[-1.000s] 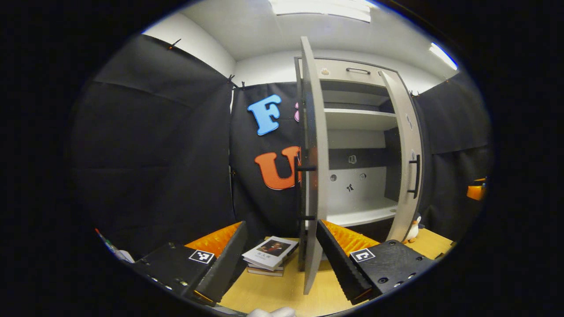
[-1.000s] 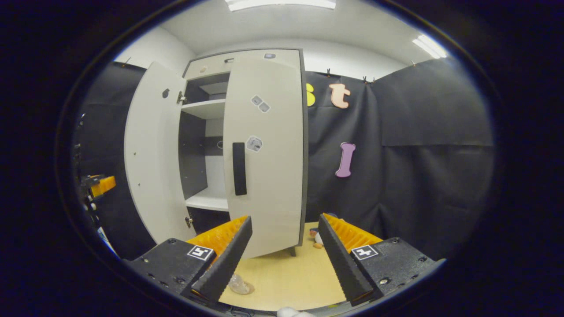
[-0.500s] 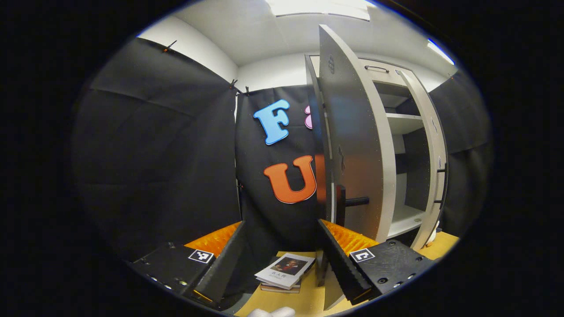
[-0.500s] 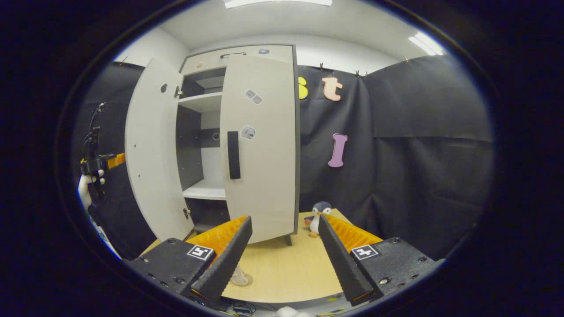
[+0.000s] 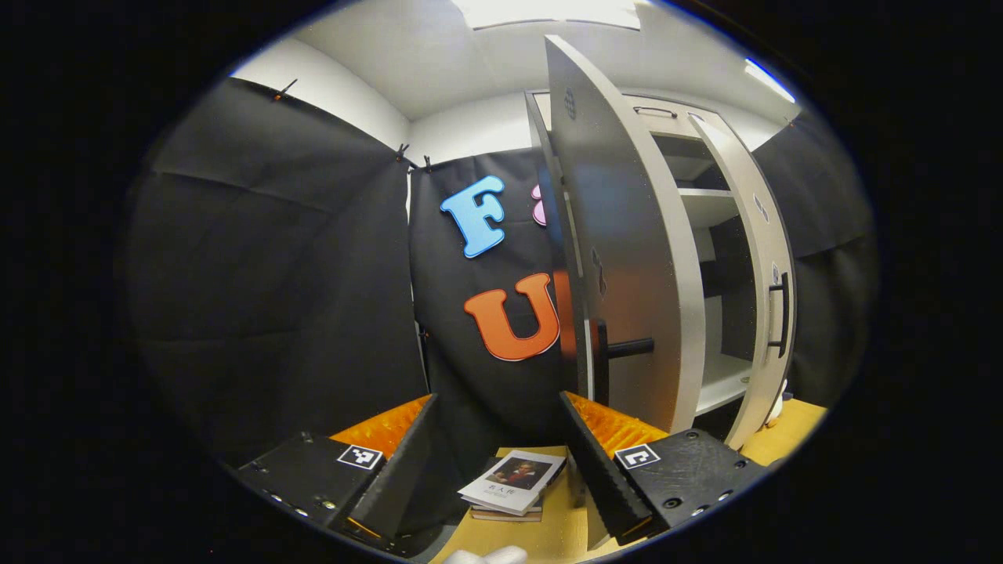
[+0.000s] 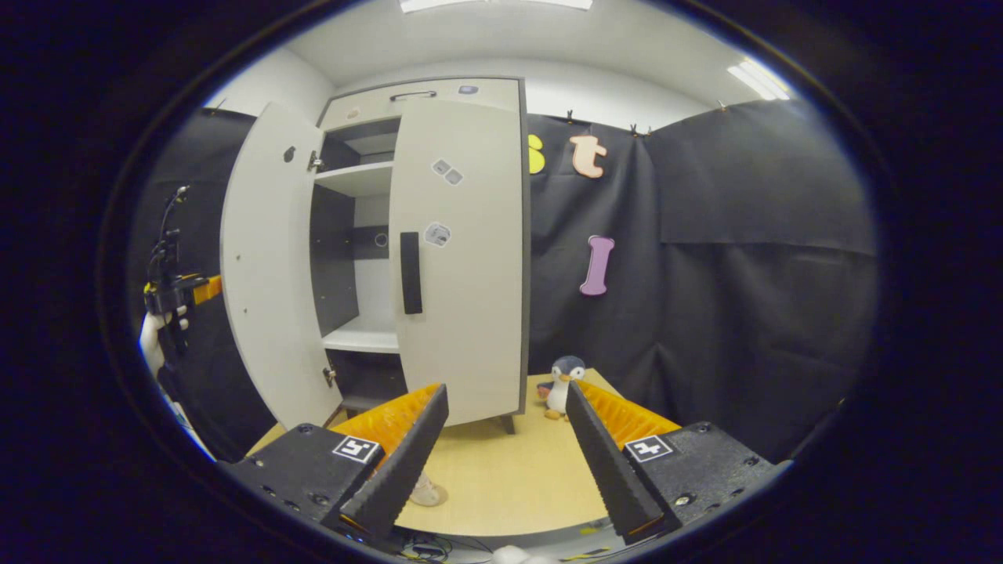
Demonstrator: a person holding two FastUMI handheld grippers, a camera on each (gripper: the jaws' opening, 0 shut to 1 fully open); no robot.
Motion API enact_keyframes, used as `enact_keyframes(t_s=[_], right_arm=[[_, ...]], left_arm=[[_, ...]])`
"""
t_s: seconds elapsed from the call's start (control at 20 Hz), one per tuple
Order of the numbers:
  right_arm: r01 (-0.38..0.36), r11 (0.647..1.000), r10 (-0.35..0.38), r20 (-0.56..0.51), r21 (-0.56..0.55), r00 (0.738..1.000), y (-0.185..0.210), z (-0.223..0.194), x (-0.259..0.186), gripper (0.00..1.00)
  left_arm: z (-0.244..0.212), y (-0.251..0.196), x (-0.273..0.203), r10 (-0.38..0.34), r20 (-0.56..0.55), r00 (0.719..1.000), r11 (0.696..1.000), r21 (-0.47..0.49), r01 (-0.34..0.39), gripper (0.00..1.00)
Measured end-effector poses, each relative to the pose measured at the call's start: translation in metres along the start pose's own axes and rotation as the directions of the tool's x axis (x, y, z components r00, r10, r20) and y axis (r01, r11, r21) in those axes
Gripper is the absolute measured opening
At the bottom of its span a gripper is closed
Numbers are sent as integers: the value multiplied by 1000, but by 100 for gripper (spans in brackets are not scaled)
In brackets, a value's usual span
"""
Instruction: Grasp the bottle in the cabinet with the left hand and place it on the coaster, then close the right door with the right hand and the left door with the left hand.
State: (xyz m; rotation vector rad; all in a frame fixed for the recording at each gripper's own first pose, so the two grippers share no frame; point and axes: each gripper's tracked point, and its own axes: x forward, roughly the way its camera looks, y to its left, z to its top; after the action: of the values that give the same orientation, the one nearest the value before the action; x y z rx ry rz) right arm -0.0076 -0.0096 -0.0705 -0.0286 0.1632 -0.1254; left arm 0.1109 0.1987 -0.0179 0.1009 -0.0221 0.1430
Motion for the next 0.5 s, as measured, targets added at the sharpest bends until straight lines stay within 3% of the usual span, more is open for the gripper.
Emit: enact_keyframes(t_s=[0.5], right_arm=[[-26,1000,26,-22,4,999,-5,-5,7,99]], left_arm=[[2,1,-1,33,-9,999,999,-8,-33,90]])
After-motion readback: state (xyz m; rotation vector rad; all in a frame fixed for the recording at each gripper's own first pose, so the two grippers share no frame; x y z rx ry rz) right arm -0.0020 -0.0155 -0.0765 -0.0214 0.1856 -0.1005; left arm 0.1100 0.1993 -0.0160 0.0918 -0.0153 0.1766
